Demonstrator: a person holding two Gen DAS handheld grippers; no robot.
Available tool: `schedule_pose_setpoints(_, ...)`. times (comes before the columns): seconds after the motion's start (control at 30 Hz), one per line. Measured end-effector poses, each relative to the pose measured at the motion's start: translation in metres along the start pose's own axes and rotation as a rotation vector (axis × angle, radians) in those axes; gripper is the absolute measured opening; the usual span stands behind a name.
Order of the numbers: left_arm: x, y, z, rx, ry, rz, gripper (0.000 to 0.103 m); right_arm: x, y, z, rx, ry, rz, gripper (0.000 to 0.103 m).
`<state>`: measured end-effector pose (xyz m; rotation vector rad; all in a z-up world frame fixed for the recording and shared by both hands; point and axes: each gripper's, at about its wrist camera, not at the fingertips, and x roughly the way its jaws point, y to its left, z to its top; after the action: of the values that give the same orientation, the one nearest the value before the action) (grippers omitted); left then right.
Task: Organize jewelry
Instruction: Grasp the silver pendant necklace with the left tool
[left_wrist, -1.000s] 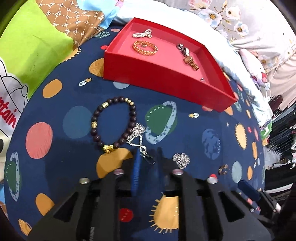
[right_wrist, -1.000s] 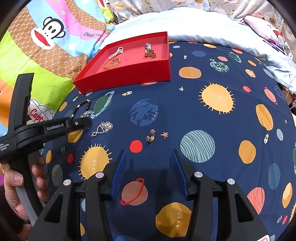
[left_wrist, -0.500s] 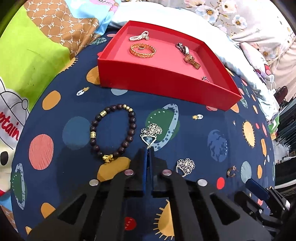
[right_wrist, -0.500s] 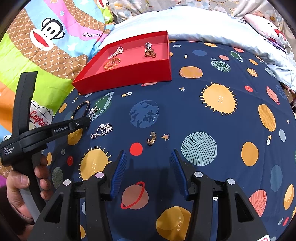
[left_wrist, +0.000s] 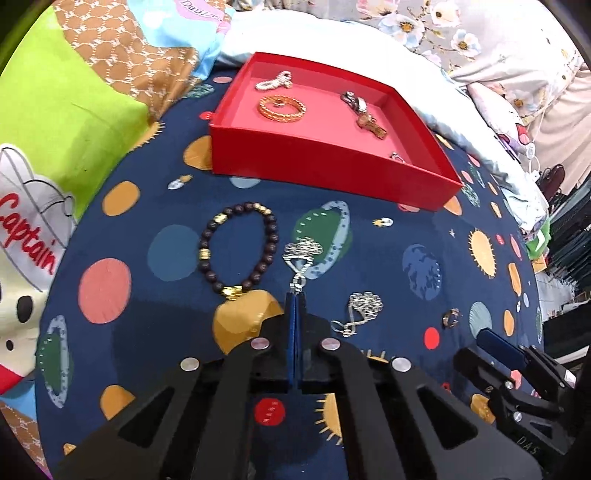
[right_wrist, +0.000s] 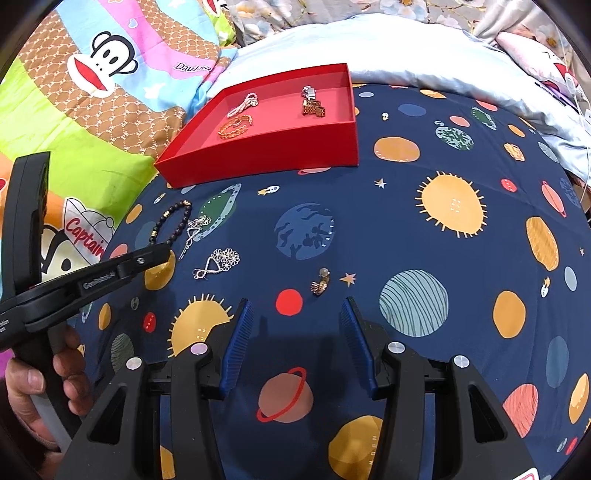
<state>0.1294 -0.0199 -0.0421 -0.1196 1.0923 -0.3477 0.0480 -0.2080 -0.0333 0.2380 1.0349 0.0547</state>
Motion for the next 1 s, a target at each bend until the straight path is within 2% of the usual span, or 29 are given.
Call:
schedule_pose_setpoints(0.07,0.004,-0.005,-0.001,0.008,0.010,-0.014,0.000,-0.001,0.002,0.000,-0.004,-0.002,0.001,0.050)
schedule_pose_setpoints(0.37,0.016,-0.013,-0.007,0.059,0.017,0.034,0.000,-0.002,-0.003,0.001,0.009,-0.004,-0.006,0.050)
schedule_pose_setpoints(0.67,0.005,-0.013,-0.007,0.075,-0.007,0.009,0.000,0.001,0.001,0.002,-0.002,0.001,0.003,0.050)
schedule_pose_setpoints(0.83,0.006,-0.008,-0.006,0.045,-0.018,-0.004,0.000,0.001,0.001,0.002,0.001,0.000,0.006,0.050)
schedule_pose_setpoints(1.0,0.014,-0.009,-0.003,0.075,-0.017,0.055,0.005,0.000,0.001,0.003,0.004,0.000,0.003,0.052)
